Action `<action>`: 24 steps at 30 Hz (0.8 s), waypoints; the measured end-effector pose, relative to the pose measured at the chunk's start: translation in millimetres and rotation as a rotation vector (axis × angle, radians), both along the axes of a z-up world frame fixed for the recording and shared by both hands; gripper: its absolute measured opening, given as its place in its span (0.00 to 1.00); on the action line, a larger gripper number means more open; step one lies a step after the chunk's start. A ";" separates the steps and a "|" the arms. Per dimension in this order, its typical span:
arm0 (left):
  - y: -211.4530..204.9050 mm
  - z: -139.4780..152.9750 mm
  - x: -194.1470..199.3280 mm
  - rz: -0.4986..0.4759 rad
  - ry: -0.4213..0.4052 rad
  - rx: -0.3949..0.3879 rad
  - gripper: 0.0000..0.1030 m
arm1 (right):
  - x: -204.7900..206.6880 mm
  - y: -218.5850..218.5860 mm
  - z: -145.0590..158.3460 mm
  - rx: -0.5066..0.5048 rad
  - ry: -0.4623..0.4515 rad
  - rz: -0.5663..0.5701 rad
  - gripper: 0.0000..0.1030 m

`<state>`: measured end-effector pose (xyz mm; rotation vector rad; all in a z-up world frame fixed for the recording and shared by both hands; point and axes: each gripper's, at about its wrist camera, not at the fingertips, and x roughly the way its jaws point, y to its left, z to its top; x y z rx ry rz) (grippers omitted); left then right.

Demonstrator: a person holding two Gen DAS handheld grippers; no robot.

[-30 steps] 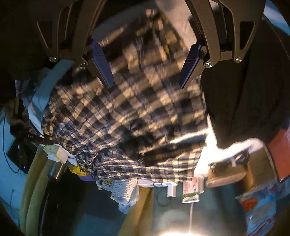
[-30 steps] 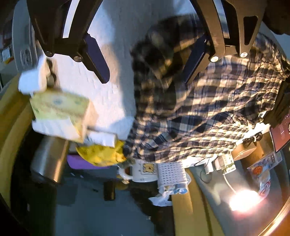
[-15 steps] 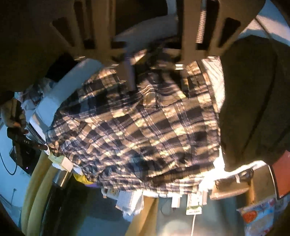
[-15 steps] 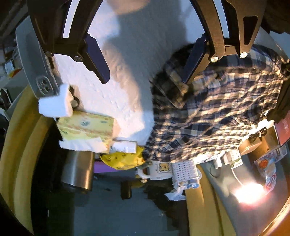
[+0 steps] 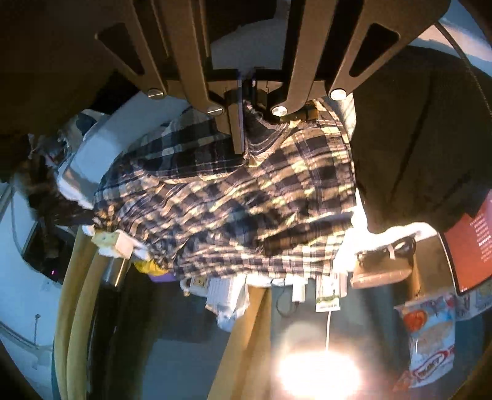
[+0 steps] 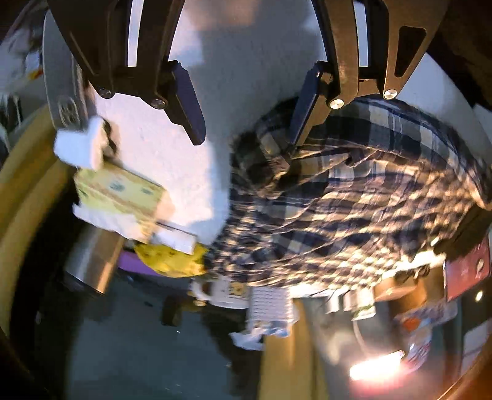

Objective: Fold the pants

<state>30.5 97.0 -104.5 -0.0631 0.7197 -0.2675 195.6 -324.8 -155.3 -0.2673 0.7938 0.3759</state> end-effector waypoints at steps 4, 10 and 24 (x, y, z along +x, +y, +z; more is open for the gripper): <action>-3.3 13.1 -5.6 -0.006 -0.066 -0.002 0.02 | 16.6 8.4 -13.9 -0.009 0.027 0.030 0.88; -3.1 17.6 -7.0 0.010 -0.090 0.000 0.02 | 16.9 19.9 -18.6 -0.038 0.014 0.061 0.31; 0.9 47.9 2.5 0.074 -0.227 0.007 0.02 | 12.3 -14.8 32.9 0.150 -0.076 -0.062 0.09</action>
